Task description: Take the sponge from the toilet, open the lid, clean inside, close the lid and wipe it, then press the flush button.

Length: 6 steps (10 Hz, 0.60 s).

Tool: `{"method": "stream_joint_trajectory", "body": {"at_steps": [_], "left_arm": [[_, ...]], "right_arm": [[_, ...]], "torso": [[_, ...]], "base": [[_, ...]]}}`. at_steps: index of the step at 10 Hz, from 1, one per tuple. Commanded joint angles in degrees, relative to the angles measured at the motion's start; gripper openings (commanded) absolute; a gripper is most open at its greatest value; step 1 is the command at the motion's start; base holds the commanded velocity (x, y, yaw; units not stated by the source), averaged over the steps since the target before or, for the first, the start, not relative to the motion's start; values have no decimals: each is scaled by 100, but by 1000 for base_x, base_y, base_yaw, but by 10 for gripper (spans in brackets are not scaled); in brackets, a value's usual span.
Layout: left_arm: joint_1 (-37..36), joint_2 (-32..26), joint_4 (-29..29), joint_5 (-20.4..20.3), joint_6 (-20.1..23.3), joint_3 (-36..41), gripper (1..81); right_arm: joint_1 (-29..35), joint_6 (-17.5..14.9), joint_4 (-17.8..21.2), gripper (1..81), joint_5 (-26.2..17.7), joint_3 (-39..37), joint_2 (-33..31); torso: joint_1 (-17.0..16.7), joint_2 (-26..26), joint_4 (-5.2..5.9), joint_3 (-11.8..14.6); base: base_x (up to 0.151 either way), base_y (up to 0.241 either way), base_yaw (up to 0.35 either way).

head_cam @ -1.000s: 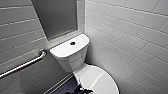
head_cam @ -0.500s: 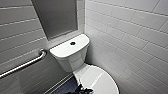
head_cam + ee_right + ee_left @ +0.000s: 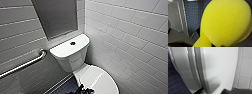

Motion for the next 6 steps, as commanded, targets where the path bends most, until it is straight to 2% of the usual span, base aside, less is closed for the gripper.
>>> {"method": "stream_joint_trajectory", "body": {"at_steps": [1,5,6], "left_arm": [[-723,198,-34,47,3,60,811],[-680,269,54,-23,-6,-11,811],[-574,268,62,-155,2,16,811]], "right_arm": [[27,9,-172,10,-191,65,-163],[37,9,-172,10,-191,21,-154],[37,9,-172,10,-191,4,-154]], "torso": [[0,0,0,0],[0,0,0,0],[0,0,0,0]], "base": [[0,0,0],[0,0,0],[0,0,0]]}}
